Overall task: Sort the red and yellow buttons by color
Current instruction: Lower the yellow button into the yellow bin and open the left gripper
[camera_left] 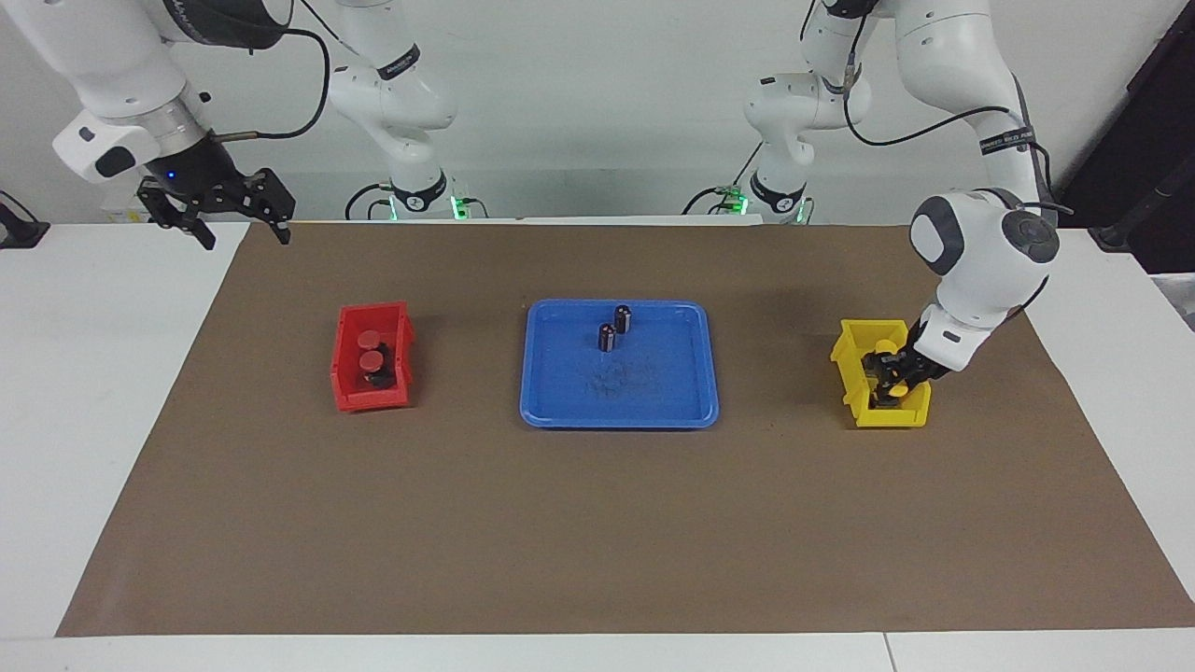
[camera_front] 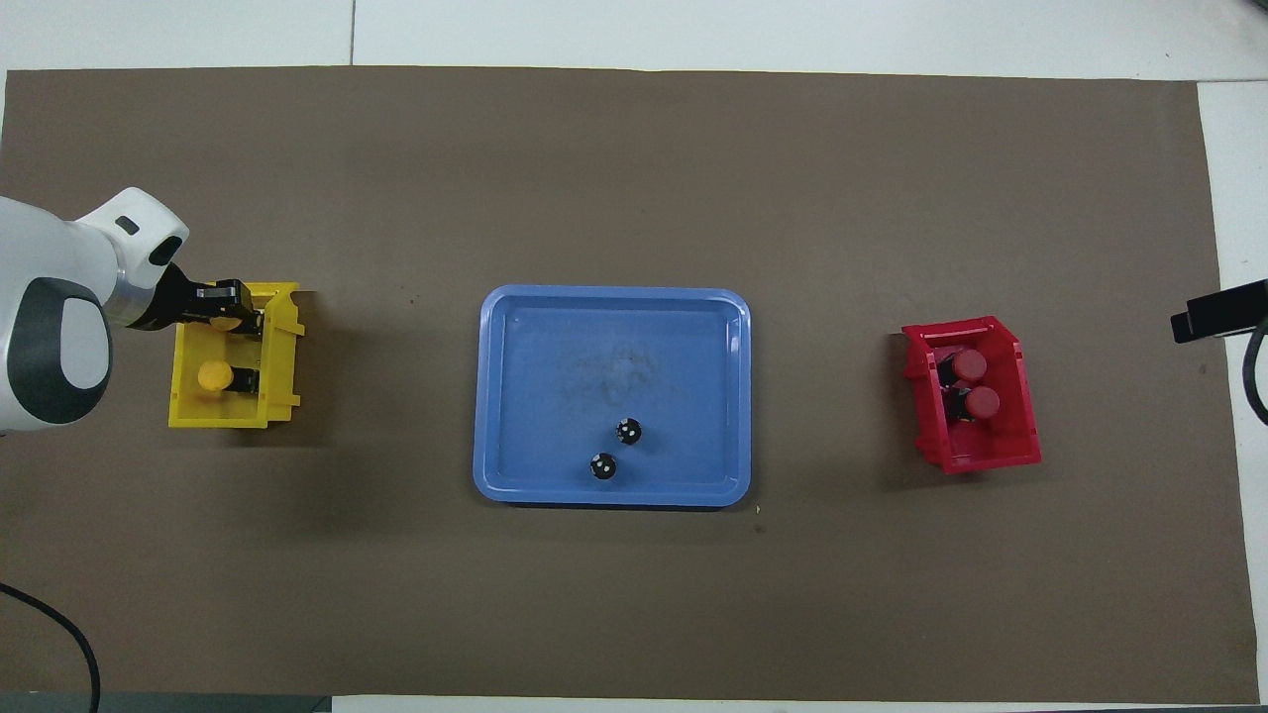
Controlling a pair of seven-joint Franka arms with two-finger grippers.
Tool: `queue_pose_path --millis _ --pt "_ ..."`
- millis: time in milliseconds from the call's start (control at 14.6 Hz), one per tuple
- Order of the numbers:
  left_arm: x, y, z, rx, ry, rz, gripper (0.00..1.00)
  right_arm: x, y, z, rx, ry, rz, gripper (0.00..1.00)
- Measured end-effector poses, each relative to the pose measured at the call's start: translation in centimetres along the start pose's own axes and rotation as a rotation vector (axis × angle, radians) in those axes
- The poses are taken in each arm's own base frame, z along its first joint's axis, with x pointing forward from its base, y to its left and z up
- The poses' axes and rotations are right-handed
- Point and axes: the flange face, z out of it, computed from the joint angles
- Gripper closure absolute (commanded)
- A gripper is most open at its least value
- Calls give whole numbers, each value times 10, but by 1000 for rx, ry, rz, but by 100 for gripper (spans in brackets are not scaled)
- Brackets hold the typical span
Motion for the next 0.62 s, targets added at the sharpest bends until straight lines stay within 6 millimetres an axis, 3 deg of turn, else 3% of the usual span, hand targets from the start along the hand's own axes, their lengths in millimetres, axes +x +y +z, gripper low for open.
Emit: queue_pose_path --millis 274,342,410,479,615 --pt "1 2 -1 -1 9 4 35 0 0 0 0 0 0 0" --pt "2 2 -2 -1 13 4 30 0 0 0 0 0 0 0" --pt "3 3 -5 -1 20 5 6 0 0 0 0 0 0 0" --pt "6 4 -9 -1 29 13 0 0 0 0 0 -1 0 0" --pt "11 16 -20 9 48 78 0 0 0 0 0 -1 0 0"
